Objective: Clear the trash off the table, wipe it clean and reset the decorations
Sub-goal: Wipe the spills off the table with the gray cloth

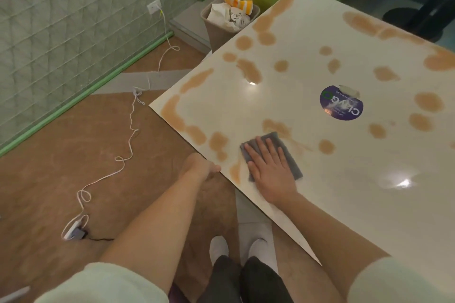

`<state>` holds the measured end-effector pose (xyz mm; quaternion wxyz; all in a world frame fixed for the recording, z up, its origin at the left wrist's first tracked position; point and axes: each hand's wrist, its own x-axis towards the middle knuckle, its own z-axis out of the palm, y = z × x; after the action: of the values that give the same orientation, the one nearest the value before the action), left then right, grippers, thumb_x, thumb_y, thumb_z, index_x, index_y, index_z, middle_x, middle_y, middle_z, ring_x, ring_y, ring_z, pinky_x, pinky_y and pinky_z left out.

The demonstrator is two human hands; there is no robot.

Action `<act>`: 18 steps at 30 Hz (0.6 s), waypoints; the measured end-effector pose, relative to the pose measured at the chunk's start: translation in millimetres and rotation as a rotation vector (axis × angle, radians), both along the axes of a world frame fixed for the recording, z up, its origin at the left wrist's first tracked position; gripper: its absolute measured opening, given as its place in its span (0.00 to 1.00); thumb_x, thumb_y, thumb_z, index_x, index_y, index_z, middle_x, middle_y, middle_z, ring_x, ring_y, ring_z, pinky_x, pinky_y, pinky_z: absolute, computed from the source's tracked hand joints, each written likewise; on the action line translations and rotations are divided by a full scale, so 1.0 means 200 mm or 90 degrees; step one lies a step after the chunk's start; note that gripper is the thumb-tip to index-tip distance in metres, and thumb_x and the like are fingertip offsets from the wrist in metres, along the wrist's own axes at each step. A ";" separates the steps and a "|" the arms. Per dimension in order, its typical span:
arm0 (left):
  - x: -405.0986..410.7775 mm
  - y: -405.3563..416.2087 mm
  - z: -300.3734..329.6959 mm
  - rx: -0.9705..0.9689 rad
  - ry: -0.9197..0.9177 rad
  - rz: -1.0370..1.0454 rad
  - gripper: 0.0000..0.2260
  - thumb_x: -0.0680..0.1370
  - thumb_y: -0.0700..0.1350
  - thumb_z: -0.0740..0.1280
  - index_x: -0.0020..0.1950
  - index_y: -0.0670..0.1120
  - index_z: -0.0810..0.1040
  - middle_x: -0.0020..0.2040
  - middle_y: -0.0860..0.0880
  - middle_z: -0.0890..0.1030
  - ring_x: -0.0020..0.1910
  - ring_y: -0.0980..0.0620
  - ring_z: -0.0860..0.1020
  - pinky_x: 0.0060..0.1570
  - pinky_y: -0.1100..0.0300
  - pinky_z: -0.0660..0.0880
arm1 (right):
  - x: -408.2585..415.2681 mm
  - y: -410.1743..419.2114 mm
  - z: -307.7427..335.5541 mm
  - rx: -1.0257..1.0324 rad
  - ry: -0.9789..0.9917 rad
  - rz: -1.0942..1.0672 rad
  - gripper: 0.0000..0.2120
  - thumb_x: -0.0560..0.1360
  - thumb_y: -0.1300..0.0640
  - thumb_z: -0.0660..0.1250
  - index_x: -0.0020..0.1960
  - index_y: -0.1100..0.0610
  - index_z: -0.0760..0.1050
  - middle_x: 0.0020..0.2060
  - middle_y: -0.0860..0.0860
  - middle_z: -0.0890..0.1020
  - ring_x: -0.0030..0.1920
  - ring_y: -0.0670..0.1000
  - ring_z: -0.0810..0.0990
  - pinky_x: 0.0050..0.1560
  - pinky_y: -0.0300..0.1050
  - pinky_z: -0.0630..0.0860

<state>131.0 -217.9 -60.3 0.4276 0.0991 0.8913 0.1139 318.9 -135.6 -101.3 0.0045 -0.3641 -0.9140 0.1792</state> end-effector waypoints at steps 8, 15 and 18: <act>0.02 -0.02 -0.04 0.018 -0.004 0.073 0.09 0.69 0.48 0.73 0.38 0.44 0.78 0.33 0.47 0.80 0.37 0.47 0.81 0.42 0.59 0.74 | 0.37 -0.02 -0.02 -0.038 0.133 0.087 0.21 0.81 0.59 0.54 0.74 0.53 0.66 0.76 0.48 0.64 0.78 0.48 0.54 0.77 0.47 0.47; 0.01 -0.03 -0.09 0.065 -0.025 0.136 0.14 0.68 0.49 0.78 0.46 0.46 0.77 0.48 0.44 0.85 0.51 0.46 0.83 0.55 0.54 0.78 | 0.12 -0.21 -0.06 -0.002 0.124 0.239 0.21 0.82 0.55 0.53 0.74 0.52 0.66 0.75 0.49 0.64 0.77 0.53 0.57 0.77 0.55 0.54; 0.02 -0.04 -0.09 0.084 -0.017 0.143 0.12 0.70 0.48 0.77 0.41 0.48 0.75 0.47 0.42 0.85 0.50 0.45 0.83 0.56 0.52 0.78 | 0.00 -0.09 -0.05 0.002 0.086 0.241 0.22 0.82 0.54 0.52 0.75 0.52 0.66 0.76 0.50 0.64 0.78 0.52 0.54 0.77 0.55 0.52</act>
<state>134.5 -225.4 -78.6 0.4164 0.0254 0.8816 0.2208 318.9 -154.4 -111.2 0.0328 -0.1727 -0.9640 0.1994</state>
